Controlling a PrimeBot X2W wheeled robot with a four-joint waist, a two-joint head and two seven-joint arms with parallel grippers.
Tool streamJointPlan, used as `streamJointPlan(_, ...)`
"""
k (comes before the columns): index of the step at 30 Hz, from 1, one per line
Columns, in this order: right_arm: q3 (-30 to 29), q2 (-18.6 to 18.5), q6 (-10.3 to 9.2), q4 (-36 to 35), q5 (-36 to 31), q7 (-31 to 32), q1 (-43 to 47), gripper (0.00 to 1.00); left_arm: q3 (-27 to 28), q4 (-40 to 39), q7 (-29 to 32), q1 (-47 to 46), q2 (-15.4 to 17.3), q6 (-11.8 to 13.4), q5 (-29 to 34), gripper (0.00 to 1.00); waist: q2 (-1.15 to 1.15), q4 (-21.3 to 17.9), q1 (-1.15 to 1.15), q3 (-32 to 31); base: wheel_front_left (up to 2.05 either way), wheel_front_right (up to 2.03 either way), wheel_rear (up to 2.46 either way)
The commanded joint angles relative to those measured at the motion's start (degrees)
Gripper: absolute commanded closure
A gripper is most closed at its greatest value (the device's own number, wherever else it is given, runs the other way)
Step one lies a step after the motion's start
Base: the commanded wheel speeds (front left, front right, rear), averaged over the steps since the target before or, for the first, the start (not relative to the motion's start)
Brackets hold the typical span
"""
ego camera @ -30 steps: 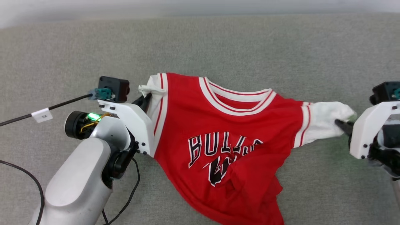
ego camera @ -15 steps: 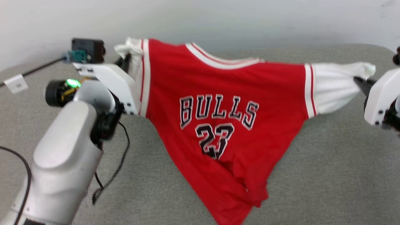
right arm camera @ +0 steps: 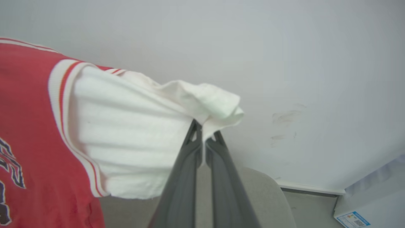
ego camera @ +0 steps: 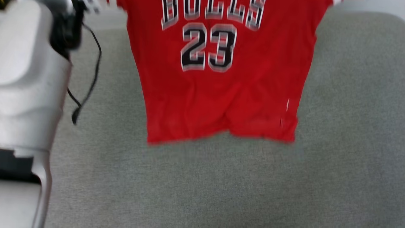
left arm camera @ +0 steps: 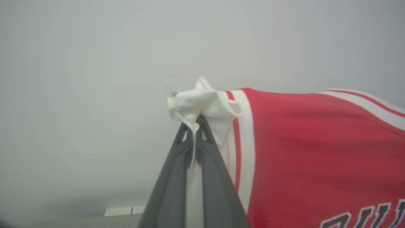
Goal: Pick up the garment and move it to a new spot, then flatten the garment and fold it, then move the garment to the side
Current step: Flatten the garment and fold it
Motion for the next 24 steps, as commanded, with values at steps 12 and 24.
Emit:
streamJointPlan(12, 3.21, 0.81, -0.1, 5.11, -5.48, -15.37, -19.26, 1.0, 2.72, 4.06, -9.06, -18.2, 2.64, -1.59, 1.86, 1.0, 0.0, -2.96, 0.0, 10.87, 0.0, 0.0, 0.0)
streamJointPlan(24, 8.92, 1.78, -0.1, 11.51, -2.58, -22.57, -25.04, 1.0, 1.68, 6.53, -11.59, -23.8, 2.96, -3.95, 2.32, 1.0, 0.0, -3.03, 0.0, 18.39, 0.0, 0.0, 0.0)
